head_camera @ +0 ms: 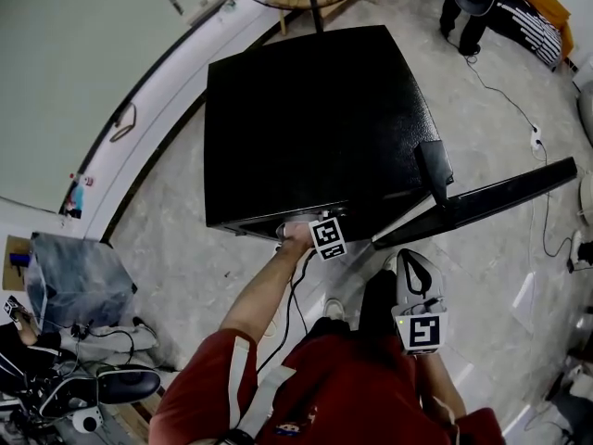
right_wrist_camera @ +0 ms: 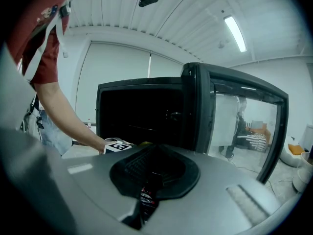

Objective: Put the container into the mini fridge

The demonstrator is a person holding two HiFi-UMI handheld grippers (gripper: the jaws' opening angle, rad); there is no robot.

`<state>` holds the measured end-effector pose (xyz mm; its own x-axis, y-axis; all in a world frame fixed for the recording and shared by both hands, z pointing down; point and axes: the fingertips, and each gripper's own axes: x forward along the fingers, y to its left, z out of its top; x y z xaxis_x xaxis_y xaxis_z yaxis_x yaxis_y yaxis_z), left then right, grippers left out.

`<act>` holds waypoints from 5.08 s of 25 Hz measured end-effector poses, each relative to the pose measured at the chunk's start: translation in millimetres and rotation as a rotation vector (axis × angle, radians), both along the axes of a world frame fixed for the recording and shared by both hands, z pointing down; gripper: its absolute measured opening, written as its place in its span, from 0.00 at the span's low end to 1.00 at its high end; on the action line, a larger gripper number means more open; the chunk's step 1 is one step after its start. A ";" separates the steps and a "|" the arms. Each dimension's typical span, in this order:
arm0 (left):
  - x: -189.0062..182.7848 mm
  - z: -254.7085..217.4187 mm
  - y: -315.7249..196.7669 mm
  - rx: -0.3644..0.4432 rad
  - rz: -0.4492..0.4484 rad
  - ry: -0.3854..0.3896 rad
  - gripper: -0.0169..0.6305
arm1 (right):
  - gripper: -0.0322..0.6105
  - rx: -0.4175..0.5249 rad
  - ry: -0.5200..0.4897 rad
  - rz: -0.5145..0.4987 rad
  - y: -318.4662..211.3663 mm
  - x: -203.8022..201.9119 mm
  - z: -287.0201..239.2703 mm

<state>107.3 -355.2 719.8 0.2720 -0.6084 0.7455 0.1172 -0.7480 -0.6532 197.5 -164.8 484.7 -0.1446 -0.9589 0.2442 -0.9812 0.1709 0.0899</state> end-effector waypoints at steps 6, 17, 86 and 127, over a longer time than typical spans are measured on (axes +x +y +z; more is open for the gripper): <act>5.1 7.6 -7.4 0.021 -0.006 -0.033 0.26 | 0.05 -0.016 0.003 0.007 1.2 4.0 4.7; 5.7 -1.5 -19.1 0.031 -0.050 -0.020 0.35 | 0.05 0.004 -0.003 0.003 -1.6 0.1 -0.9; -180.7 -234.3 190.6 -0.055 -0.627 1.238 0.37 | 0.05 0.113 0.015 -0.081 30.3 -82.9 -29.3; -196.5 -254.9 191.6 0.066 -0.598 1.347 0.04 | 0.05 0.122 0.027 -0.075 33.4 -92.7 -30.2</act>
<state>-89.1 -163.6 464.9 0.4240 -0.8993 0.1068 -0.9010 -0.4308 -0.0505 104.8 -131.4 454.6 -0.2122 -0.9684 0.1309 -0.9630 0.2300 0.1407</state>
